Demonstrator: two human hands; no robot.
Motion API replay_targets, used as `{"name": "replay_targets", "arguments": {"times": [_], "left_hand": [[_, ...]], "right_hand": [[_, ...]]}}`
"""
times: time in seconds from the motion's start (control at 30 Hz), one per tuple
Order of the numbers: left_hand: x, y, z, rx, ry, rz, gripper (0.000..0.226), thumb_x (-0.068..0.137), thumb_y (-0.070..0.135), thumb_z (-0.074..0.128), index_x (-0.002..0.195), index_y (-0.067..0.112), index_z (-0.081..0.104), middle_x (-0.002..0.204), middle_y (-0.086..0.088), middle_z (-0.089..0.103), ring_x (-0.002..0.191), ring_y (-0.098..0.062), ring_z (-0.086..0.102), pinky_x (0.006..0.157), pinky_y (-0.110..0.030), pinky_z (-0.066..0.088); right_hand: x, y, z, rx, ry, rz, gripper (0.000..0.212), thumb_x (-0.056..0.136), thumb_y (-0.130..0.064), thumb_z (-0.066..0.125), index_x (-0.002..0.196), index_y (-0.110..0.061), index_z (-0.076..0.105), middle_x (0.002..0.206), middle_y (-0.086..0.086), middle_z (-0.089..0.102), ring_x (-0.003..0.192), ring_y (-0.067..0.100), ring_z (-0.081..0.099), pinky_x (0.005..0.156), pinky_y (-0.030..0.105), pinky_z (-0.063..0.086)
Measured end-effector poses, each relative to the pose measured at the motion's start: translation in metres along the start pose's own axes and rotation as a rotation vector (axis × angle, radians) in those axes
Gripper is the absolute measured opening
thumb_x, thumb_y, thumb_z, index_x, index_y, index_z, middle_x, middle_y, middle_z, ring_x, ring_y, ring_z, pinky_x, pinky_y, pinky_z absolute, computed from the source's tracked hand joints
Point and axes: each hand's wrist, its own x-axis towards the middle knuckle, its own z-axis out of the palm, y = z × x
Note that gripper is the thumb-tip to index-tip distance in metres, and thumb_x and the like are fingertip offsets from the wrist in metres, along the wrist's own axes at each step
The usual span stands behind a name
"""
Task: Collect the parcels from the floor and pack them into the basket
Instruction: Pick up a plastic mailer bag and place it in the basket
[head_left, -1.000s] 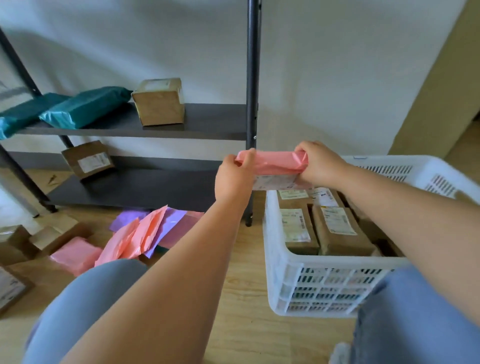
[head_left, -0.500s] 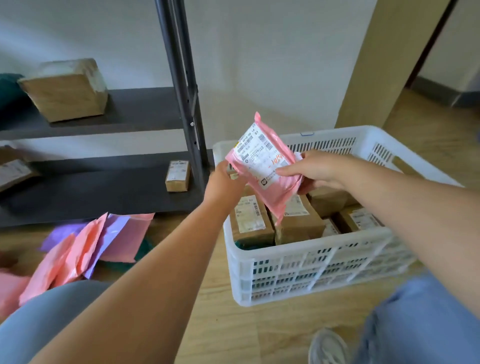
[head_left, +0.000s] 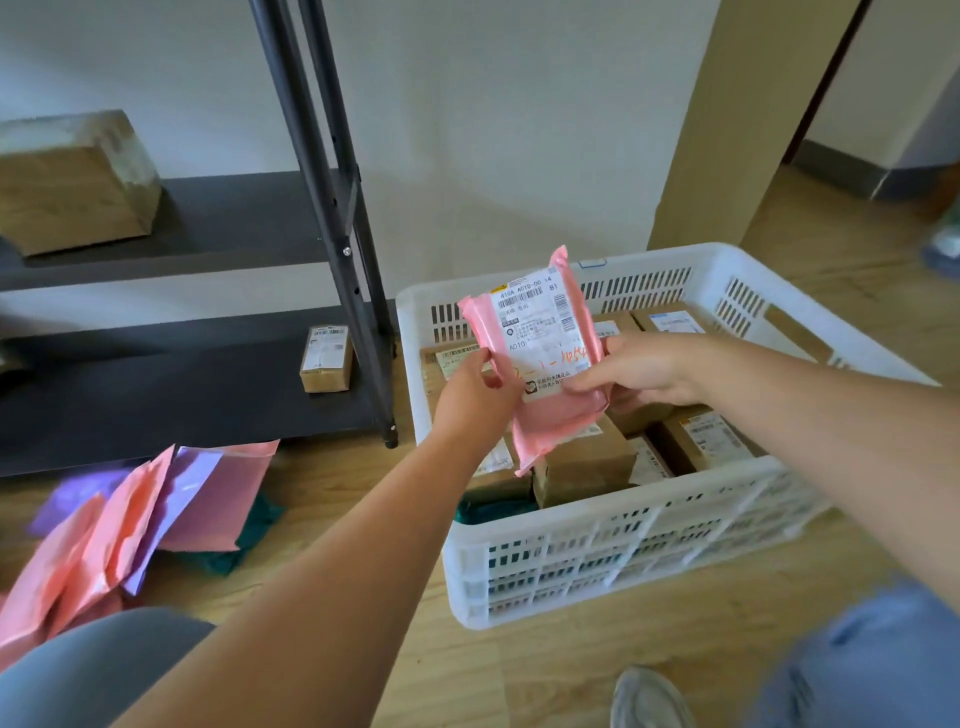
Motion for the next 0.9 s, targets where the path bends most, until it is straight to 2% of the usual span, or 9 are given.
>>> {"name": "replay_targets", "arguments": {"times": [0.17,0.23,0.33,0.43,0.5,0.57,0.7,0.83,0.9], "left_hand": [[0.011,0.007,0.029,0.011,-0.037,0.027,0.034,0.099,0.031,0.052,0.131,0.02,0.051,0.103,0.002,0.07,0.087,-0.02,0.071,0.077,-0.044,0.06],[0.014,0.012,0.044,0.063,-0.069,0.045,0.041,0.1,0.037,0.049,0.137,0.02,0.047,0.107,0.003,0.069,0.082,-0.017,0.07,0.074,-0.039,0.061],[0.021,0.013,0.074,0.226,-0.098,0.074,0.047,0.1,0.039,0.047,0.144,0.024,0.04,0.125,0.003,0.06,0.09,-0.014,0.063,0.072,-0.028,0.053],[0.028,0.009,0.1,0.36,-0.092,0.107,0.04,0.1,0.021,0.047,0.14,0.023,0.046,0.132,0.002,0.057,0.093,-0.01,0.058,0.07,-0.02,0.044],[0.032,0.005,0.113,0.444,-0.114,0.132,0.041,0.097,0.014,0.048,0.137,0.022,0.05,0.134,0.001,0.056,0.106,-0.015,0.059,0.079,-0.024,0.047],[0.035,0.003,0.124,0.531,-0.146,0.148,0.044,0.094,0.009,0.051,0.137,0.02,0.052,0.136,-0.001,0.054,0.114,-0.018,0.056,0.09,-0.03,0.049],[0.041,-0.004,0.138,0.669,-0.196,0.188,0.039,0.091,0.007,0.052,0.127,0.022,0.059,0.128,-0.001,0.055,0.108,-0.019,0.055,0.091,-0.034,0.053],[0.053,-0.009,0.15,0.825,-0.242,0.3,0.013,0.091,0.019,0.056,0.092,0.03,0.062,0.101,0.005,0.06,0.092,-0.016,0.056,0.085,-0.034,0.054],[0.061,-0.008,0.157,0.907,-0.302,0.336,0.011,0.092,0.022,0.057,0.096,0.028,0.065,0.102,0.003,0.059,0.096,-0.017,0.054,0.087,-0.034,0.052]], "right_hand": [[0.002,0.01,-0.016,0.018,0.094,-0.03,0.064,0.081,-0.038,0.074,0.139,-0.027,0.049,0.137,-0.009,0.055,0.126,0.014,0.048,0.113,0.047,0.03],[0.002,0.019,-0.027,0.011,0.144,-0.035,0.06,0.085,-0.034,0.072,0.14,-0.026,0.048,0.138,-0.01,0.053,0.126,0.014,0.045,0.112,0.047,0.029],[0.006,0.043,-0.046,-0.024,0.227,0.004,0.052,0.087,-0.032,0.069,0.135,-0.022,0.052,0.131,0.0,0.06,0.118,0.025,0.056,0.084,0.036,0.049],[0.013,0.071,-0.063,-0.025,0.269,0.098,0.047,0.088,-0.028,0.069,0.131,-0.015,0.055,0.129,0.006,0.061,0.119,0.032,0.057,0.095,0.045,0.047],[0.017,0.088,-0.07,-0.054,0.268,0.157,0.053,0.083,-0.03,0.074,0.129,-0.011,0.056,0.127,0.009,0.062,0.119,0.035,0.058,0.102,0.049,0.045],[0.024,0.104,-0.076,-0.103,0.256,0.232,0.062,0.077,-0.033,0.079,0.128,-0.01,0.055,0.122,0.013,0.064,0.11,0.036,0.064,0.093,0.048,0.053],[0.035,0.127,-0.075,-0.118,0.107,0.374,0.055,0.082,-0.028,0.075,0.129,-0.009,0.053,0.119,0.016,0.061,0.1,0.036,0.063,0.079,0.046,0.058],[0.048,0.143,-0.071,-0.062,0.031,0.485,0.04,0.091,-0.03,0.065,0.125,-0.01,0.055,0.113,0.016,0.065,0.094,0.034,0.065,0.07,0.042,0.057],[0.055,0.148,-0.071,-0.021,0.004,0.533,0.04,0.092,-0.03,0.064,0.123,-0.007,0.055,0.114,0.018,0.065,0.096,0.036,0.066,0.072,0.043,0.057]]}}
